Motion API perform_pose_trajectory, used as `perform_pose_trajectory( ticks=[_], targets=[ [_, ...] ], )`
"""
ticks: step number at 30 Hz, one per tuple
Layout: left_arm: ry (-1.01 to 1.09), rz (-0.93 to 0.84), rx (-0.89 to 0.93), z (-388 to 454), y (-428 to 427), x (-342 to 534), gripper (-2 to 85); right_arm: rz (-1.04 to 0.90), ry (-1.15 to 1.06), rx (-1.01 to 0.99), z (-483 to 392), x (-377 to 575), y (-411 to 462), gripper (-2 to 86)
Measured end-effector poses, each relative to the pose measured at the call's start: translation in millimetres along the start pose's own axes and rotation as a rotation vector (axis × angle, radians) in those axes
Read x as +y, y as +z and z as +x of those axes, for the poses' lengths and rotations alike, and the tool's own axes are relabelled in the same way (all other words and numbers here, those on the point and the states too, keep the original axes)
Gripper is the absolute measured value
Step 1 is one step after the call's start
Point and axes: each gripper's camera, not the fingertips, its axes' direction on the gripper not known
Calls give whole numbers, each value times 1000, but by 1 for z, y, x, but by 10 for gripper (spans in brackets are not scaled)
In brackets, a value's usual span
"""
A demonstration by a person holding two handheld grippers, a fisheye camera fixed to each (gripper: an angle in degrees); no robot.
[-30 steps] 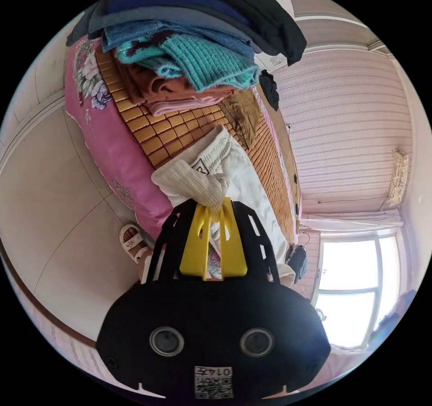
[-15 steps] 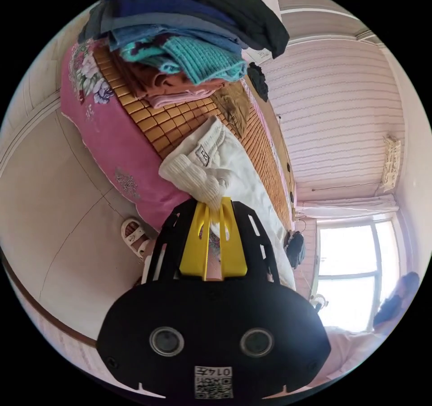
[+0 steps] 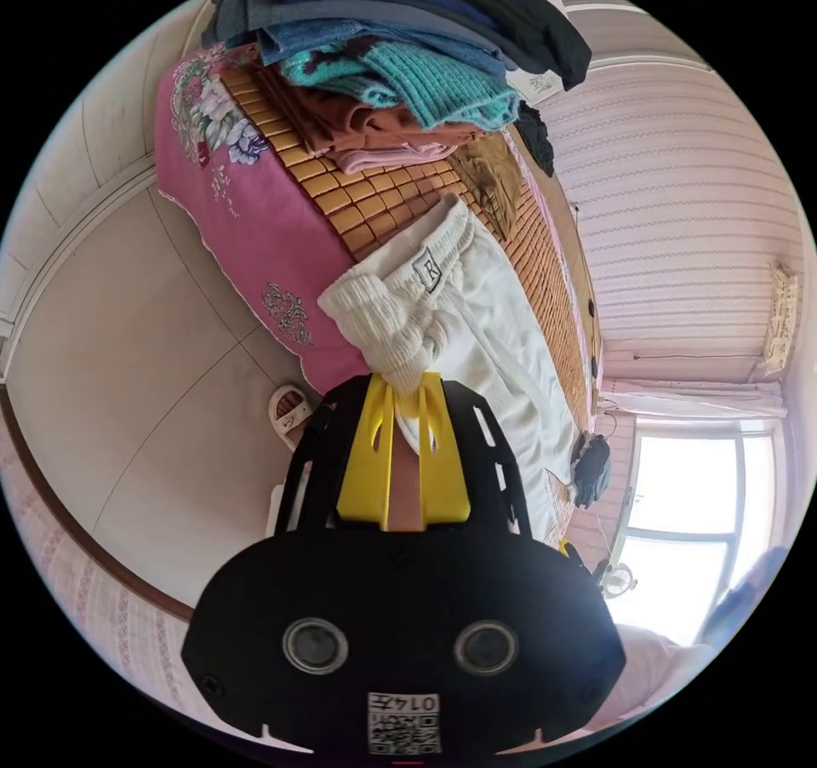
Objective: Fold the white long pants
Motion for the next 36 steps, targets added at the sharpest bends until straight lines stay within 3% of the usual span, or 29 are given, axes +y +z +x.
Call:
perform_pose_trajectory(
  ticks=[5,9,14,18,23,26,32,36],
  targets=[
    [61,65,-163,32,-16,21,74,-12,-260,95,-77,-76,14,12],
    [141,147,-267,63,-33,33,66,-59,-401,41,-130,-125,34,1],
    [271,112,-296,125,-1,0,68,-127,-534,73,-215,-190,81,-2],
    [325,57,-234,169,54,-44,64,-242,-505,130,-243,-221,131,-3],
    [372,-101,-424,218,167,-87,46,-189,-465,125,-247,-232,146,-4],
    [374,-20,-407,236,180,-98,29,-181,-492,123,-251,-239,150,-4],
    [451,-31,-424,285,214,-128,1,-142,-478,219,-264,-265,167,-5],
    [475,-41,-435,303,226,-135,0,-164,-315,76,-251,-294,176,-4]
  ],
)
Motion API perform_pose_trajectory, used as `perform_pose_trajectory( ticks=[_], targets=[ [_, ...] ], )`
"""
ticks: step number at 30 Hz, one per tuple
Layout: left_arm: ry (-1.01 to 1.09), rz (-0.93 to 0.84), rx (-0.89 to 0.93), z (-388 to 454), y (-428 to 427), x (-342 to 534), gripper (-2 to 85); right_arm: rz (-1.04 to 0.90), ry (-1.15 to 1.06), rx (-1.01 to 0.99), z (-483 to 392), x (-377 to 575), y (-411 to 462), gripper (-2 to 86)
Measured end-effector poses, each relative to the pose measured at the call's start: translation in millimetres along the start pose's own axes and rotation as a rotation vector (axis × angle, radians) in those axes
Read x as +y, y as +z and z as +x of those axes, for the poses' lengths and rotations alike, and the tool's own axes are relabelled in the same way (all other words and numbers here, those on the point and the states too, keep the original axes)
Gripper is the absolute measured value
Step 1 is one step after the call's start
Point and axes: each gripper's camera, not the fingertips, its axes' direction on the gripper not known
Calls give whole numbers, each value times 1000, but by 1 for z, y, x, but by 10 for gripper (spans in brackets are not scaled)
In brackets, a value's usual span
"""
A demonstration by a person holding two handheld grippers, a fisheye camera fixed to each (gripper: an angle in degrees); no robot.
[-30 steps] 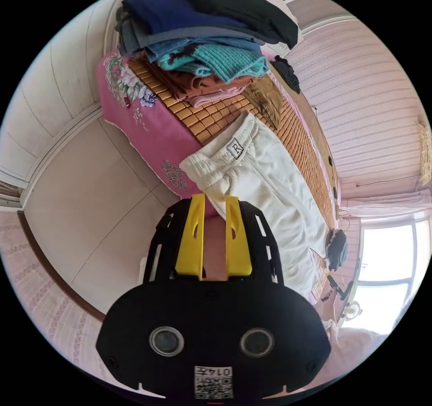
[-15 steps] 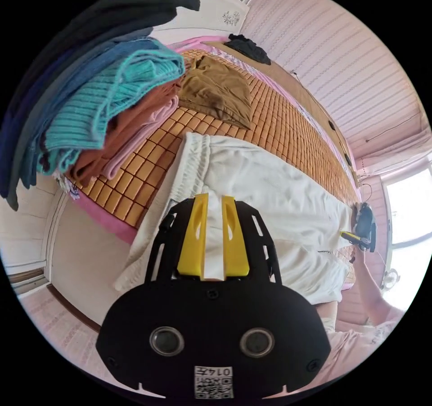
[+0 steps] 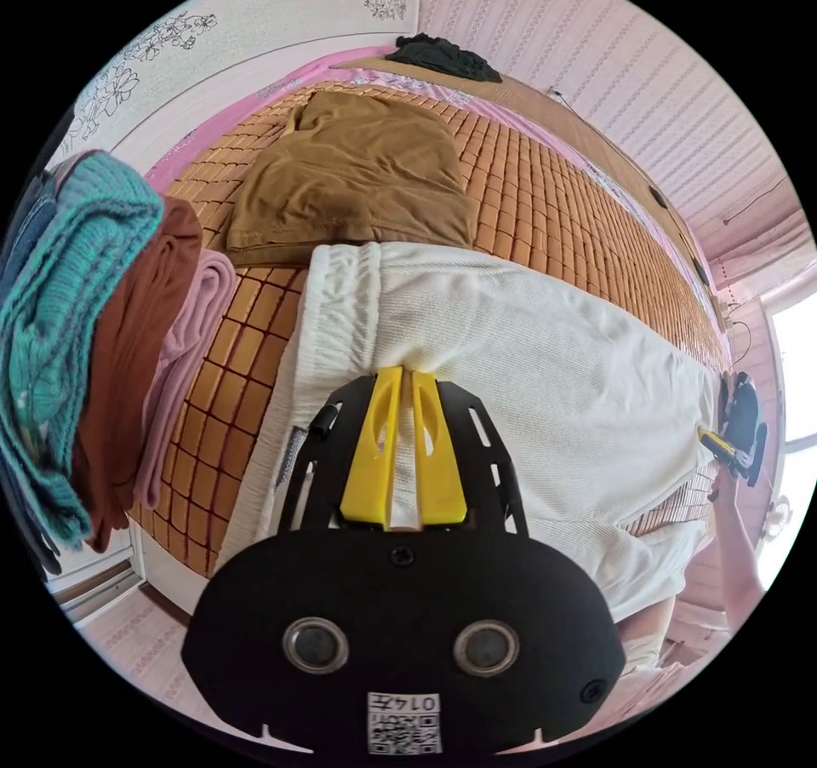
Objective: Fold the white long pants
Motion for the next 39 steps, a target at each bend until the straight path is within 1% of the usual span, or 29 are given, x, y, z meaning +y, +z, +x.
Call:
perform_pose_trajectory(
  ticks=[1,2,4,6,8,9,11,12,14,16,19,20,22,24,25,26,27,28,30,32,33,35,36,37,39],
  targets=[
    [-9,-1,14,2,0,-1,1,-10,57,-64,7,-2,1,-4],
    [-26,0,33,3,-1,0,3,9,79,-66,9,3,-5,-3],
    [-31,2,50,7,-6,5,6,84,53,-2,5,27,-26,-2],
    [16,52,46,18,-20,16,7,129,16,34,5,66,-48,1],
    [162,106,73,44,-44,42,12,174,64,111,21,139,-72,9],
    [201,108,87,52,-49,50,14,181,87,130,27,159,-76,24],
    [361,78,164,91,-60,86,25,152,262,191,58,234,-81,75],
    [396,66,178,102,-61,95,29,132,306,191,65,250,-79,85],
    [525,27,251,150,-60,128,47,87,447,144,91,303,-62,108],
    [634,-11,298,190,-53,147,61,64,512,99,102,322,-45,120],
    [812,-43,301,257,-38,169,84,90,561,66,109,327,-20,124],
    [878,-29,301,283,-35,175,92,91,566,60,109,324,-8,112],
    [945,-42,276,317,-27,180,106,60,564,48,108,319,8,93],
    [994,-141,203,347,-7,182,113,88,547,60,101,322,7,57],
    [1016,-223,126,360,10,184,113,131,510,46,95,327,1,38],
    [1034,-259,58,369,21,187,110,163,479,48,90,333,-7,29],
    [1051,-237,50,371,19,188,104,176,461,55,88,336,-11,26],
    [1056,-243,30,375,19,188,93,204,427,56,86,339,-19,21],
    [1057,-257,47,378,16,188,53,243,386,37,87,339,-29,17],
    [1045,-224,58,379,4,187,35,299,361,0,93,326,-38,18],
    [1041,-209,60,380,0,187,34,312,361,-9,95,322,-38,19],
    [1025,-122,50,379,-15,186,35,381,378,-32,102,306,-36,28],
    [1013,-102,47,378,-17,186,37,378,389,-34,104,302,-33,33],
    [990,-91,42,376,-15,186,41,356,417,-33,108,296,-23,43],
    [951,-130,23,371,-3,184,49,338,452,-17,109,297,-10,47]
  ],
)
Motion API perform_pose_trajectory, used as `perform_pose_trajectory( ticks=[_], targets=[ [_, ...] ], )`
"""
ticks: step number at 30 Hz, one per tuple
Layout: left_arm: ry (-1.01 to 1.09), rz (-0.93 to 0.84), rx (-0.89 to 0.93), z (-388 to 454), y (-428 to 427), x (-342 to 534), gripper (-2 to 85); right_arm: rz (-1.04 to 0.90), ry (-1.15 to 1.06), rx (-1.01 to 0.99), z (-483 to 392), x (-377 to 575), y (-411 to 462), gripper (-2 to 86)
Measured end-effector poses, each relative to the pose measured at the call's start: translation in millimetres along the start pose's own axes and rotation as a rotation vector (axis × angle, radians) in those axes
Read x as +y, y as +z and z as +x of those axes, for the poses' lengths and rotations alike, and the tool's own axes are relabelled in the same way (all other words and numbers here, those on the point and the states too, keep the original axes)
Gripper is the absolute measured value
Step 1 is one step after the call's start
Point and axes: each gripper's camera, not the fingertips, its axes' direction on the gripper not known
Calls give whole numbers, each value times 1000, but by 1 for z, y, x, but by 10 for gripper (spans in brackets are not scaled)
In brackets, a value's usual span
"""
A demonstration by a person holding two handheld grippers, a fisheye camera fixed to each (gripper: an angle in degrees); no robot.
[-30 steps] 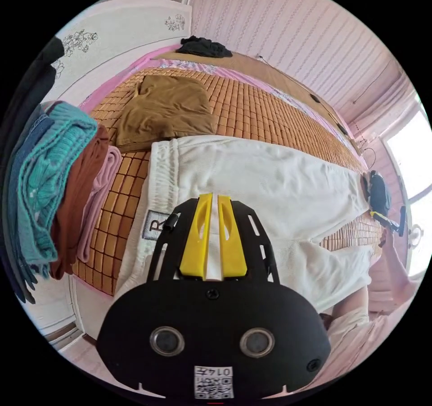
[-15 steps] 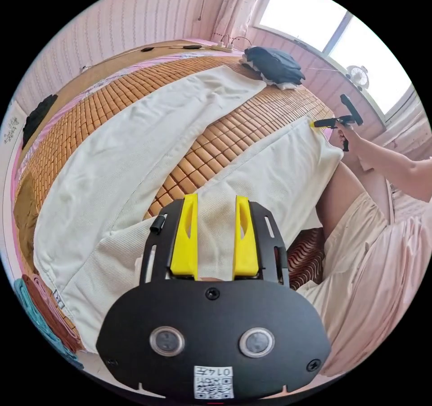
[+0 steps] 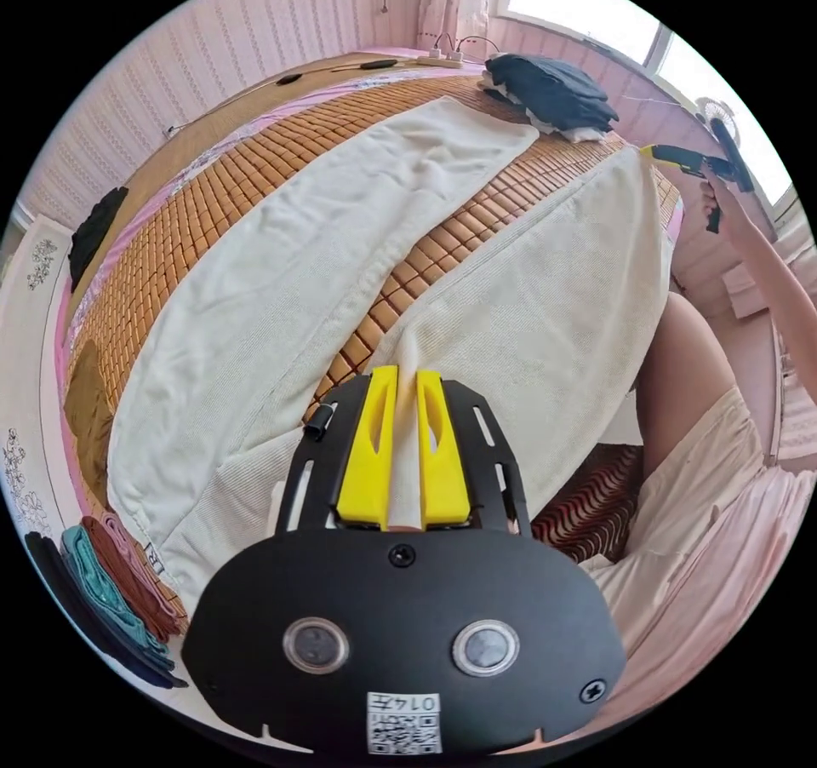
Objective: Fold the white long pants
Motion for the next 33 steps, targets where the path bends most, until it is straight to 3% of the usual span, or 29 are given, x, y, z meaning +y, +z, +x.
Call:
perform_pose_trajectory(
  ticks=[2,8,12,17,22,25,27,33],
  targets=[
    [-86,-38,8,-9,8,5,62,-19,4,32,1,22,10,54],
    [-43,58,56,-6,-15,42,62,-224,78,137,20,113,64,81],
    [-54,34,107,-11,-7,69,62,-170,175,156,37,144,59,78],
    [-355,174,340,-71,-15,139,62,-157,393,-46,80,183,73,129],
    [-483,161,290,-110,-21,199,61,-21,387,-315,87,182,71,75],
    [-564,180,252,-130,-33,236,63,81,328,-301,78,182,51,70],
    [-663,221,260,-147,-40,266,66,51,357,-285,85,188,57,70],
    [-1206,401,287,-206,-44,416,79,-17,470,-321,112,218,81,70]
  ],
)
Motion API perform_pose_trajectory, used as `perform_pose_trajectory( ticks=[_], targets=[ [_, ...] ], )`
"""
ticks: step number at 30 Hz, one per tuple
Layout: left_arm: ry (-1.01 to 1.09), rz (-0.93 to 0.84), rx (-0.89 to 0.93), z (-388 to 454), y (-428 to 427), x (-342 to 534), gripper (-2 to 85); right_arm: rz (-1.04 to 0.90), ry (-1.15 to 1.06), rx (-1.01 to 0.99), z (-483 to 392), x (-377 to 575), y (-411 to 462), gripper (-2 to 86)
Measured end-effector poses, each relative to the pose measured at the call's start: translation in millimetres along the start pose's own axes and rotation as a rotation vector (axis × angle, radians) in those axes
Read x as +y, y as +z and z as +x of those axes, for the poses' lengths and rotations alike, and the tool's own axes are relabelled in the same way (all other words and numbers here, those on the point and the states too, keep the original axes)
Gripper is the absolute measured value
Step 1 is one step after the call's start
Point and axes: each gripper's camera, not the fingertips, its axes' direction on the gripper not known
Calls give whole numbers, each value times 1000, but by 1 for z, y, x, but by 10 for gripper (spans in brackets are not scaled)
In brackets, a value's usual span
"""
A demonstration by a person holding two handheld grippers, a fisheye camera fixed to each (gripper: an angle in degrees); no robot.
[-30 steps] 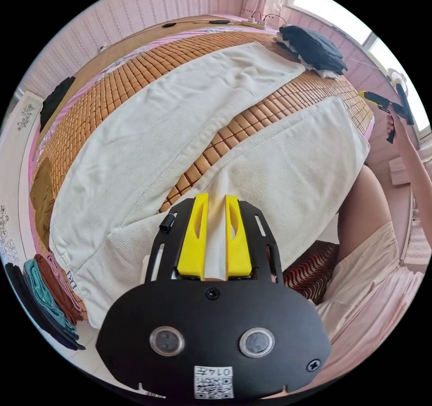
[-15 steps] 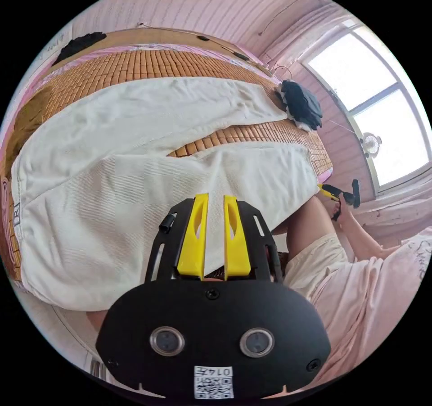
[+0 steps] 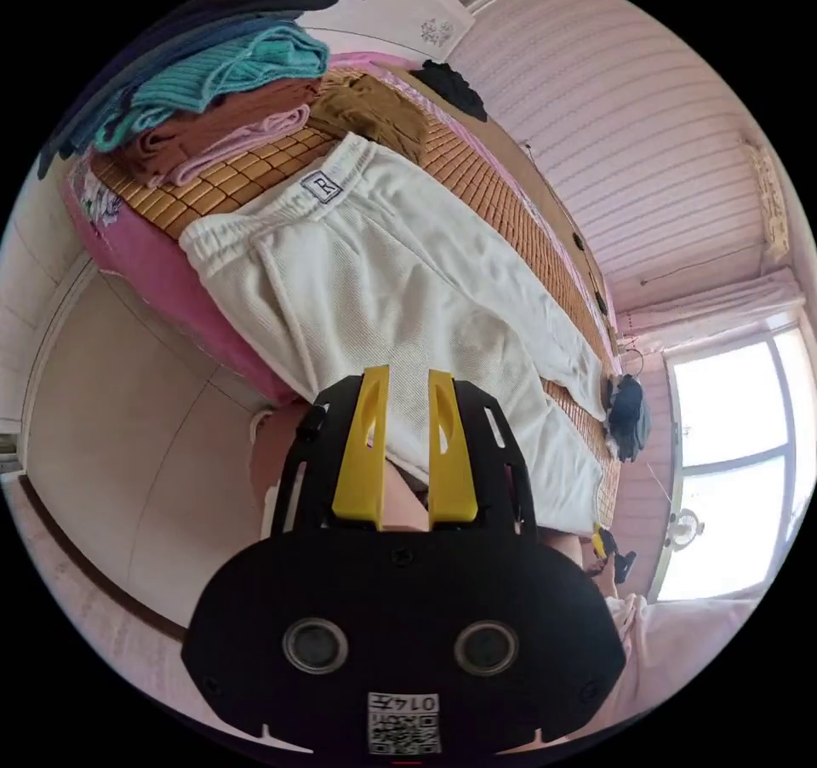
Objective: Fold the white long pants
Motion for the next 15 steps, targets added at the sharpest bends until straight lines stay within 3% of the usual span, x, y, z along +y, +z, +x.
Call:
perform_pose_trajectory(
  ticks=[2,7,10,15],
  targets=[
    [-179,90,41,-54,-24,10,89,-7,6,0,3,0,1,70],
    [-357,161,79,-113,-43,18,128,-42,-55,55,-13,-10,0,69],
    [-341,140,110,-120,-36,9,154,-54,-102,81,-28,-18,-4,69],
    [-299,27,-10,-120,-8,-12,141,-68,-158,119,-49,-28,-11,68]
  ],
)
